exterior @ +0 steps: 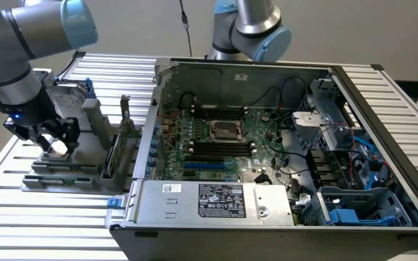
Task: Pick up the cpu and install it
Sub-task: 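Pick up the cpu and move it towards the insertion slot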
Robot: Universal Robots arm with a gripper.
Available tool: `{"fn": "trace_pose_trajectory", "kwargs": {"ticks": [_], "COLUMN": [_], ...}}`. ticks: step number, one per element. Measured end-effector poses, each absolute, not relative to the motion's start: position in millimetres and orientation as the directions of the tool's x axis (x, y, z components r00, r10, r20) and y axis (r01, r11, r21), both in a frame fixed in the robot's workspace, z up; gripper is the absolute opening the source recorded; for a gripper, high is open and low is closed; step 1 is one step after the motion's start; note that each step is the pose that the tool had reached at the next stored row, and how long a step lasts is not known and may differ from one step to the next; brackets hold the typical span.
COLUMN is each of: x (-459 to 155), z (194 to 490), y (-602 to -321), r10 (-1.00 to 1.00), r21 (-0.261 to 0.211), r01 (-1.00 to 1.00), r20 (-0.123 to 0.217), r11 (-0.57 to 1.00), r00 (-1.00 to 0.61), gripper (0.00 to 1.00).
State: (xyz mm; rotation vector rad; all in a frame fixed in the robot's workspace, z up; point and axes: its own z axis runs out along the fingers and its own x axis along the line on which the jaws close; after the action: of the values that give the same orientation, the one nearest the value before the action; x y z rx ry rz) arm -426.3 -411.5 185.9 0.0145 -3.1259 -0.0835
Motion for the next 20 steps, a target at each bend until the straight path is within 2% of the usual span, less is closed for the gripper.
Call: {"fn": "trace_pose_trajectory", "kwargs": {"ticks": [2,3,7,10,20], "x": [-426.3,-426.2,-426.3,-426.2,-426.2], "z": [185.9,185.8,185.9,185.8,187.8], "y": [-411.6,-411.6,-411.6,-411.8,-411.7], "r10": [-0.010,-0.010,-0.010,-0.010,-0.010], "r21": [0.053,0.054,0.053,0.054,0.055], "r01": [-0.009,-0.009,-0.009,-0.009,-0.009], "r20": [0.015,0.015,0.016,0.016,0.016], "r11": [0.999,0.999,0.999,0.999,0.998], "r00": [-1.000,-1.000,-1.000,-1.000,-1.000], "gripper": [0.65,0.58,0.58,0.55,0.54]}}
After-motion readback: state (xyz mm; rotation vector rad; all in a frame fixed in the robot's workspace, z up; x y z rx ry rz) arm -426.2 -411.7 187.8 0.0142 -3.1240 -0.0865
